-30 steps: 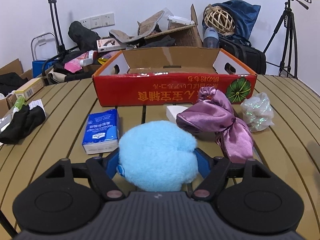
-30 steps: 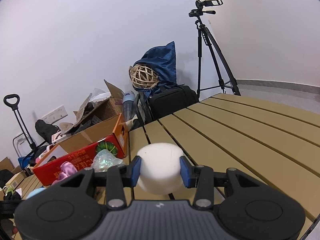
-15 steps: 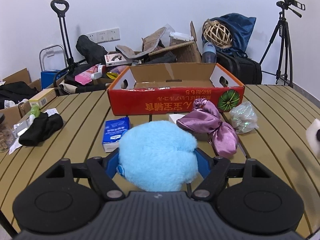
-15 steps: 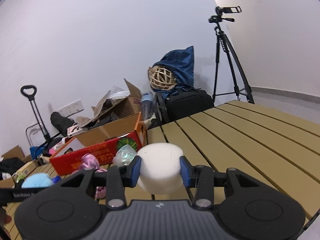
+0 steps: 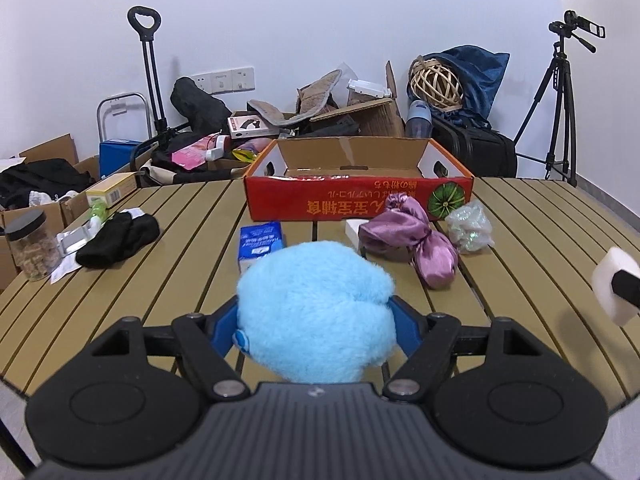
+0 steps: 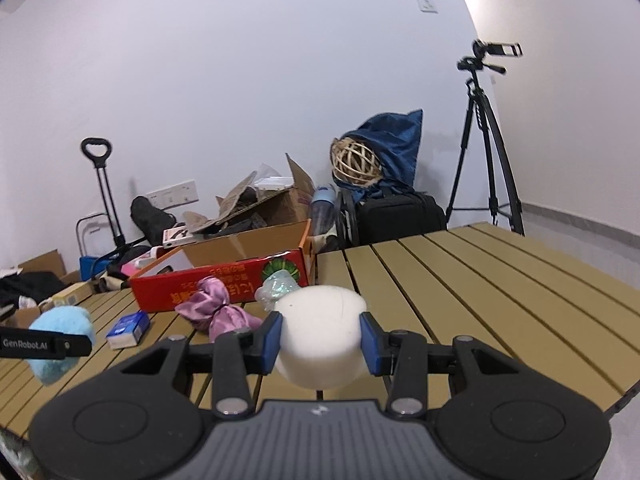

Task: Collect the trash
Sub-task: 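Carry the foam cylinder and blue plush off the table toward the black bin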

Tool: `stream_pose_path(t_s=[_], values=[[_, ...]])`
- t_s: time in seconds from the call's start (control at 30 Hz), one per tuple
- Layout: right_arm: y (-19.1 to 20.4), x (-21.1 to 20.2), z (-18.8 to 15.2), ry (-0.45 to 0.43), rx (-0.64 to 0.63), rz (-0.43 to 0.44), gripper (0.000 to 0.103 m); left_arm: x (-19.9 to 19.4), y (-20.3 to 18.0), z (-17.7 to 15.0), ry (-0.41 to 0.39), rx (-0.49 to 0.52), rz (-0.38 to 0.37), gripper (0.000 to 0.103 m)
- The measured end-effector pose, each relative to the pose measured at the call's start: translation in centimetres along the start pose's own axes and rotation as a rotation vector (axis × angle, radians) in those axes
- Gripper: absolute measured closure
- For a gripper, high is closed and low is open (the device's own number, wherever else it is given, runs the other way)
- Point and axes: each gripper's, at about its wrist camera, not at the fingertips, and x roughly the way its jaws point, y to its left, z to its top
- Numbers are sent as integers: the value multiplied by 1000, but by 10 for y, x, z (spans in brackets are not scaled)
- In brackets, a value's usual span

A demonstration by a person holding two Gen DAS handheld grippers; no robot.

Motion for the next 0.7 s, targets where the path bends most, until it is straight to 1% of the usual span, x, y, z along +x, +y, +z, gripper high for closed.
stream_pose_path(t_s=[0.17, 0.3, 0.57, 0.7], values=[[4, -26, -2, -37, -46, 16, 63, -20, 5, -15, 5, -7, -2, 27], [6, -43, -6, -46, -83, 32, 63, -37, 9, -29, -2, -18, -5, 27], [15, -76, -28, -25, -146, 83, 63, -69, 18, -52, -7, -33, -20, 27], [20, -87, -41, 3, -168, 114, 63, -86, 19, -66, -12, -14, -27, 27]])
